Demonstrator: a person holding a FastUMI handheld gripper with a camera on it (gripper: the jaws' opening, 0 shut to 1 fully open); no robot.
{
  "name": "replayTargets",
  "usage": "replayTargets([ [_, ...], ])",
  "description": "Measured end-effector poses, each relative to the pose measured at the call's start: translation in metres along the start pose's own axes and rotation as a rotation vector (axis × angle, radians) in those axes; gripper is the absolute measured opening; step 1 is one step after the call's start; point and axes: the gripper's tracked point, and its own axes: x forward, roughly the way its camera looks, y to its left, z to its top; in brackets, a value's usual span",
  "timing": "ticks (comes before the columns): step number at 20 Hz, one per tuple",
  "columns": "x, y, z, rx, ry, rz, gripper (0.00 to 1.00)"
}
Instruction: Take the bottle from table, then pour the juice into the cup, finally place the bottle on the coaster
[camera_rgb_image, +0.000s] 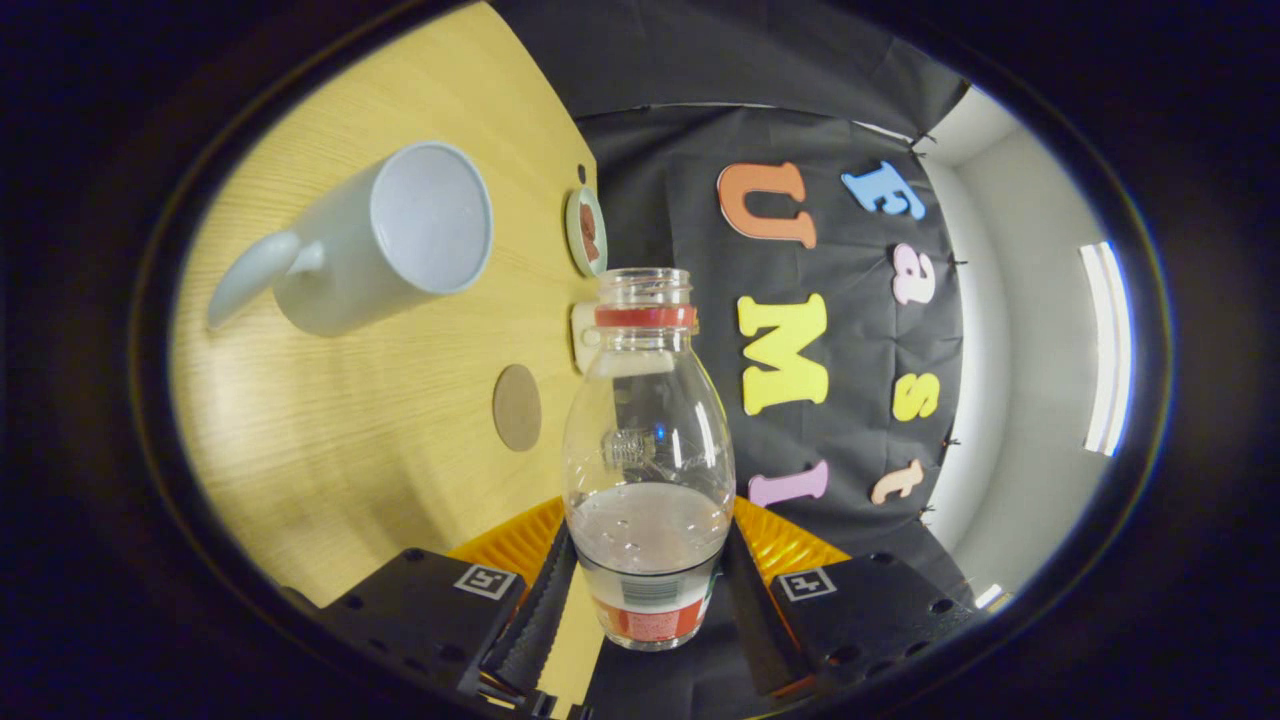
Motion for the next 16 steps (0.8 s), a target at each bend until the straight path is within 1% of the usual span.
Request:
replayTargets([
  [2,0.000,-0.006,0.005,-0.030,-0.018,-0.029,0.80],
  [7,-0.004,-0.006,0.009,-0.081,-0.021,-0.044,0.80],
  [9,-0.007,-0.007,0.014,-0.127,-0.037,-0.059,0.80],
  [12,-0.003,-0.011,0.019,-0.196,-0.053,-0.104,0.80],
  [16,-0.002,-0.008,0.018,-0.196,-0.044,-0.095,0.80],
])
